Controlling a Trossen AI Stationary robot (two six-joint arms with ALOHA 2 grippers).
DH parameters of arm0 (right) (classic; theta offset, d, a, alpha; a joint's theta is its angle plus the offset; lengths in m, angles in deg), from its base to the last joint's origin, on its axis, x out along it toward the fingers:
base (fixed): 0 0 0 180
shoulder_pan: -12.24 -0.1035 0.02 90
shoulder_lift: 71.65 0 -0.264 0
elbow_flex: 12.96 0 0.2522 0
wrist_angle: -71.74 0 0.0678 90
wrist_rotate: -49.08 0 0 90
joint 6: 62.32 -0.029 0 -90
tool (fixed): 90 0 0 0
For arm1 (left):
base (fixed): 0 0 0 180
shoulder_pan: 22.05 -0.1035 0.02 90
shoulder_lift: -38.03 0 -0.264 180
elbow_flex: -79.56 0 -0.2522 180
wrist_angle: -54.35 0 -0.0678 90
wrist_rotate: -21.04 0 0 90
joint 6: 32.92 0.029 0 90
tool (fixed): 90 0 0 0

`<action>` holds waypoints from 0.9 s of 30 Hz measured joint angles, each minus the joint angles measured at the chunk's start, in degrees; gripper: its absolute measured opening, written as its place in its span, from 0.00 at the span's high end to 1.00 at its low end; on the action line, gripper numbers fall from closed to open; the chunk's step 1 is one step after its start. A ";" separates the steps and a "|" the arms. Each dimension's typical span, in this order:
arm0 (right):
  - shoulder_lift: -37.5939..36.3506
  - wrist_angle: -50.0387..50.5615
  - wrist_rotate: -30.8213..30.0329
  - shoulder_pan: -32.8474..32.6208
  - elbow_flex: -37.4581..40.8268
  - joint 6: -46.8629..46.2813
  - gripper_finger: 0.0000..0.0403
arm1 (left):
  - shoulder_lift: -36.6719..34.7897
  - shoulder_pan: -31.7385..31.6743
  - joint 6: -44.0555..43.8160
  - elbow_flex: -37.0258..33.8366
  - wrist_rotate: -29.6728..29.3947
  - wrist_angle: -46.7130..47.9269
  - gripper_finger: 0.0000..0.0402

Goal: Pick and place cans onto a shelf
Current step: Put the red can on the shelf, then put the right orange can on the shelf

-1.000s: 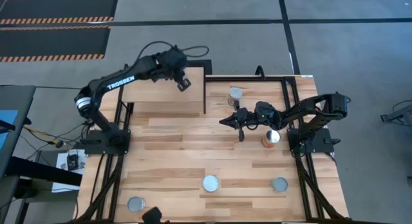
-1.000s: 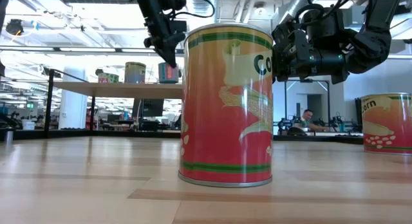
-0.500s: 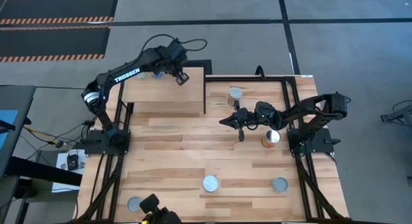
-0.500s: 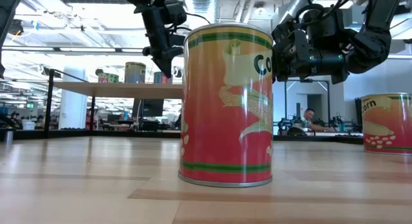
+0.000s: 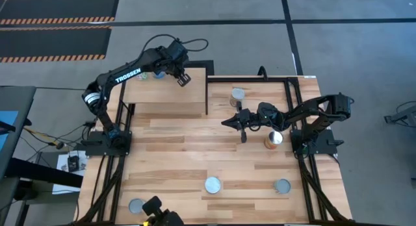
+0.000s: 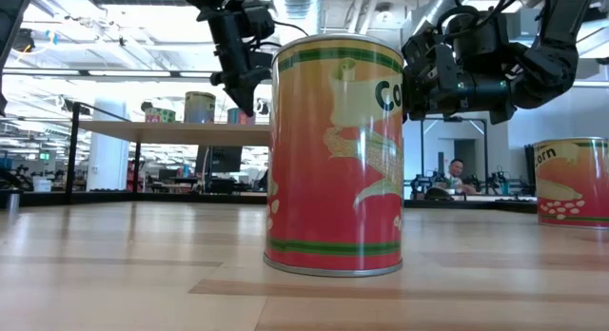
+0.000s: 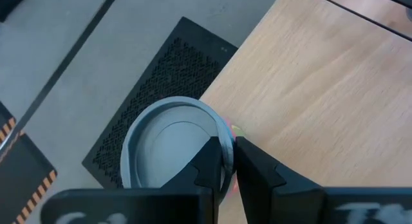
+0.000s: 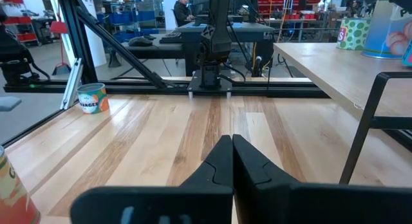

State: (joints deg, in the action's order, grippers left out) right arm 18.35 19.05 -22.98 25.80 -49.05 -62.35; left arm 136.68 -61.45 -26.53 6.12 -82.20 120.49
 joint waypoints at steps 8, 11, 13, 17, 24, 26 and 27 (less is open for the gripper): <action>0.00 0.00 0.00 0.00 0.00 -0.02 0.98 | 0.00 0.04 -0.87 0.00 0.00 0.06 0.93; 0.00 0.00 0.00 0.00 0.00 -0.04 0.98 | 0.00 0.21 -0.83 0.00 0.00 0.07 0.93; 0.00 -0.02 0.00 0.00 0.00 -0.04 0.98 | 0.00 0.22 -0.69 0.00 0.00 0.15 0.93; 0.00 0.00 0.00 0.00 0.00 -0.04 0.98 | 0.00 0.24 -0.67 0.00 0.11 0.84 0.88; 0.00 -0.02 0.00 0.00 0.00 -0.04 0.98 | -0.16 0.89 -0.37 0.19 -0.08 0.83 0.77; 0.00 -0.02 0.00 0.00 0.00 -0.02 0.98 | -0.68 1.36 0.26 0.95 -0.41 0.85 0.75; 0.00 -0.02 0.02 0.00 0.00 -0.02 0.98 | -1.16 1.60 0.45 1.35 -0.52 0.68 0.74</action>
State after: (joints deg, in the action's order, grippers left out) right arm 18.35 19.02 -22.97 25.80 -49.05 -62.38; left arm 135.53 -59.85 -26.08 7.46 -82.72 121.17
